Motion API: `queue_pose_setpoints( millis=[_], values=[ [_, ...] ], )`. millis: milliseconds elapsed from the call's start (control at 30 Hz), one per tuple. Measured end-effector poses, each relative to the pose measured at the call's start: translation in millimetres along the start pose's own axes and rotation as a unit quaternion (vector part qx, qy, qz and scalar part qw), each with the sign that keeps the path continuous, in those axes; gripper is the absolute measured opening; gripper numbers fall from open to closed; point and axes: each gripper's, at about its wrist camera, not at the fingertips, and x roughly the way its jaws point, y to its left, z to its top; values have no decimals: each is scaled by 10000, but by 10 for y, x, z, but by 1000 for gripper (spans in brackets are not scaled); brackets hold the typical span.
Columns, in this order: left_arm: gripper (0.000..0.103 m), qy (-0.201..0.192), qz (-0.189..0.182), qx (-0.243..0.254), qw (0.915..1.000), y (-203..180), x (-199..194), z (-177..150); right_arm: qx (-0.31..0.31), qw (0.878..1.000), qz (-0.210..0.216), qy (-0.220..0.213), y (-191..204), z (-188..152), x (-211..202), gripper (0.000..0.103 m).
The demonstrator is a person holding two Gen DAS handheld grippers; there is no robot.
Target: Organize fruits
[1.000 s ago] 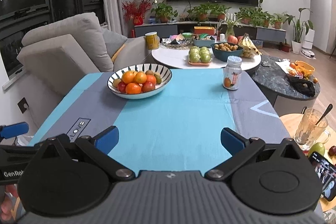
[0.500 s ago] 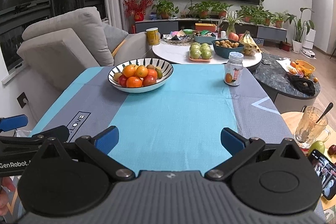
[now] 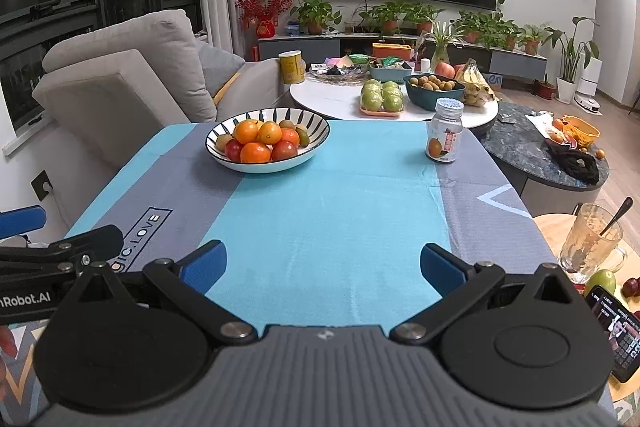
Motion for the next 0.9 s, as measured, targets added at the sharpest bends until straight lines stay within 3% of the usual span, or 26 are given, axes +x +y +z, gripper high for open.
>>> queue_pose_setpoints(
  millis=[900],
  values=[
    [103,-32,169,-15,9999,2,-41,-6,-48,9999,-75,122,-2,-20,31,68]
  ],
)
